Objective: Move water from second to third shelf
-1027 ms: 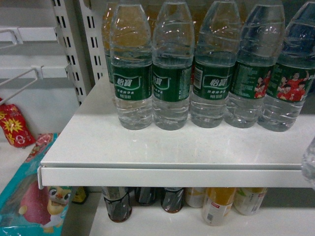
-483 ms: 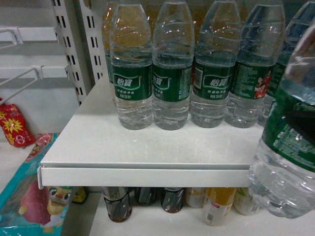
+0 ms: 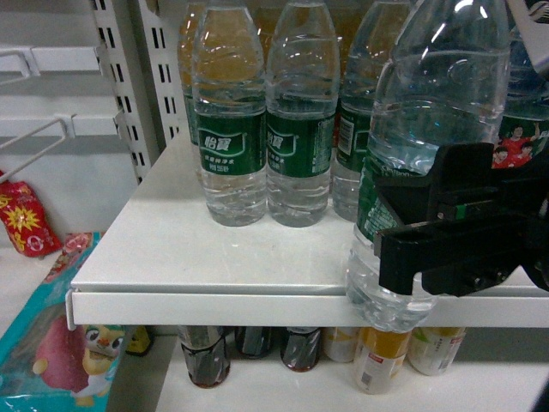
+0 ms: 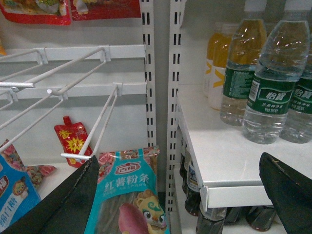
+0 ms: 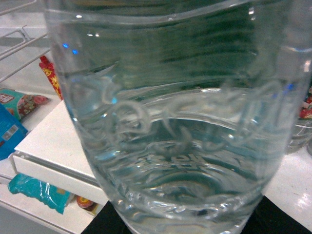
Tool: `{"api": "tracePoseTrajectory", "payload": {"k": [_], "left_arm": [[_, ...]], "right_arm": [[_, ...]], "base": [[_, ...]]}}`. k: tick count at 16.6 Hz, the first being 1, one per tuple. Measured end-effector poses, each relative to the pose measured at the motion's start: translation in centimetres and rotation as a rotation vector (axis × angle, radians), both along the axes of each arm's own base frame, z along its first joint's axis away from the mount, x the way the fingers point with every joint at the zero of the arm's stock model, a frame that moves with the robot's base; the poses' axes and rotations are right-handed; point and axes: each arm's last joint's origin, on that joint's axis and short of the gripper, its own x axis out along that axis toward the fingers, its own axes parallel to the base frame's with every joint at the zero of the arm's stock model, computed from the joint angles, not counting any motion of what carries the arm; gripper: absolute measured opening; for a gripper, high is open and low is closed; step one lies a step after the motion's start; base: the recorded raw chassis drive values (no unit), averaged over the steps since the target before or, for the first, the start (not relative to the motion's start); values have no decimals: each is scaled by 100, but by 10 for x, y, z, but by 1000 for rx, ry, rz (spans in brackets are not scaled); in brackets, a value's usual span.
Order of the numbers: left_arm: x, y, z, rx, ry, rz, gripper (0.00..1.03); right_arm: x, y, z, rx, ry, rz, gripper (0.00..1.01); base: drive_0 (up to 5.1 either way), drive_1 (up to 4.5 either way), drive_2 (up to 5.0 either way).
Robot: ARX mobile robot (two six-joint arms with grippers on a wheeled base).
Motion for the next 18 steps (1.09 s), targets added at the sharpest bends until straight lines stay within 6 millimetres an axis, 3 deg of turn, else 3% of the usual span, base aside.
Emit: {"api": "tracePoseTrajectory", "payload": {"k": [1,10,18], "left_arm": [[0,0,0,0,0,0,98],[0,0,0,0,0,0,98],[0,0,0,0,0,0,98]], "right_arm": [[13,5,-2,-4,-21,-50,39],[47,13,-12,-4,-42,-166,39],[54,20,-13,2,-46,-177,39]], "base": [[0,0,0],[0,0,0],[0,0,0]]}}
